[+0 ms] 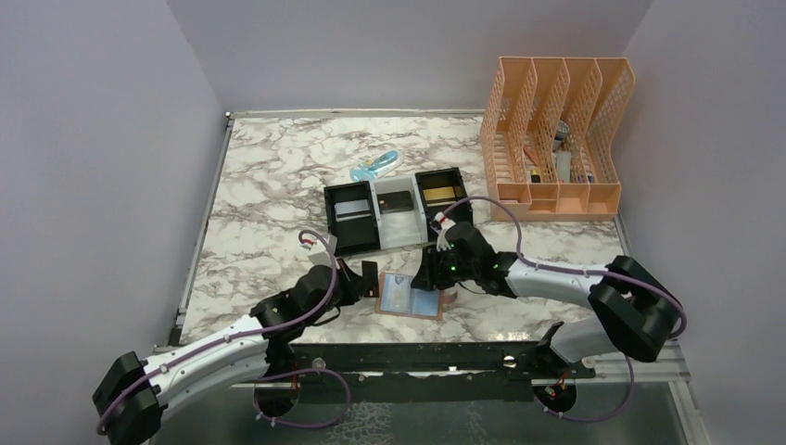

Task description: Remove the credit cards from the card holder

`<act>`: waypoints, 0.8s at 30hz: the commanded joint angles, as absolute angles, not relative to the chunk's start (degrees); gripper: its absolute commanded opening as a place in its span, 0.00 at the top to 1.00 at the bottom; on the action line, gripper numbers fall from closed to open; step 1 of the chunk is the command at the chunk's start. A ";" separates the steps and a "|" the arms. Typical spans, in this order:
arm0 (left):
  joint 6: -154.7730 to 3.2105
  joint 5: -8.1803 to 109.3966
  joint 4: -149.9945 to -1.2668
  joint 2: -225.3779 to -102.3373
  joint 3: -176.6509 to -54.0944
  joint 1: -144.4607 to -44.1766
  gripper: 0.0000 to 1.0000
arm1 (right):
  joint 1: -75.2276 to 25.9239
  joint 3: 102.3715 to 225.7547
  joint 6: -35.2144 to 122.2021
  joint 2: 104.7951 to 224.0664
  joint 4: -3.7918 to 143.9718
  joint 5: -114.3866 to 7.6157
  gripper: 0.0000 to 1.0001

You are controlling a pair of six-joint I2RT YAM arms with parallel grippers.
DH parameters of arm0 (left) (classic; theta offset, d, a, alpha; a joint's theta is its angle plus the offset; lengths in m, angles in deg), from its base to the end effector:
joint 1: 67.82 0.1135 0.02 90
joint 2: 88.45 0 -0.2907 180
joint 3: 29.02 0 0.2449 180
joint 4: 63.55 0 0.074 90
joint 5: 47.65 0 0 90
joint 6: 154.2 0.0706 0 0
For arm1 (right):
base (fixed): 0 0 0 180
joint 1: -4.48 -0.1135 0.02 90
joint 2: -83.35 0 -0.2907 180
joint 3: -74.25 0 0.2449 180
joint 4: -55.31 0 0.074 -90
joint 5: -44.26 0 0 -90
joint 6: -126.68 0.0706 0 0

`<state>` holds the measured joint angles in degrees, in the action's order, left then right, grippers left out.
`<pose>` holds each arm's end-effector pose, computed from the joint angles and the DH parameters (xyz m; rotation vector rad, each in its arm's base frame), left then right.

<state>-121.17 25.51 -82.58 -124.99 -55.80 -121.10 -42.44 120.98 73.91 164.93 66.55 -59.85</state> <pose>0.1072 -0.1095 0.1769 -0.2589 2.1554 -0.8664 0.1768 0.2142 0.1585 -0.3454 2.5542 0.9319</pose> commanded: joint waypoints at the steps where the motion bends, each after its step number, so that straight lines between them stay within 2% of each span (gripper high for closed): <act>1: -118.11 35.19 -73.78 -127.09 -54.61 -117.16 1.00 | -42.72 119.93 72.61 159.59 65.30 -55.31 0.60; 3: -118.12 39.38 -70.32 -126.99 -53.51 -114.72 1.00 | -42.65 119.84 73.56 157.50 66.68 -50.45 0.51; 5: -118.50 43.66 -66.77 -126.42 -51.93 -112.05 1.00 | -42.05 120.00 73.98 156.24 67.13 -48.00 0.36; 7: -119.48 47.56 -63.18 -125.87 -50.15 -109.66 1.00 | -40.38 120.44 73.15 155.75 66.65 -51.29 0.31; 10: -122.40 53.51 -55.72 -125.66 -46.89 -106.75 1.00 | -38.60 118.37 71.87 154.79 59.42 -58.21 0.30; 12: -124.22 56.02 -51.41 -125.61 -45.44 -105.77 1.00 | -38.51 114.15 71.90 153.83 49.52 -62.32 0.30; 15: -125.05 58.16 -49.67 -124.35 -45.49 -105.62 1.00 | -38.41 110.76 75.54 153.34 41.06 -67.18 0.30; 21: -126.70 61.09 -49.11 -119.99 -45.20 -105.62 1.00 | -38.42 113.56 81.26 160.80 32.20 -81.60 0.34; 24: -127.63 61.48 -48.84 -118.86 -44.56 -105.61 1.00 | -38.48 111.69 85.85 164.00 20.68 -84.90 0.36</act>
<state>-125.70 58.03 -52.22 -120.59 -45.77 -105.86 -38.42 112.37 79.51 160.65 37.35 -75.39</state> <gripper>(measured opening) 0.012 0.652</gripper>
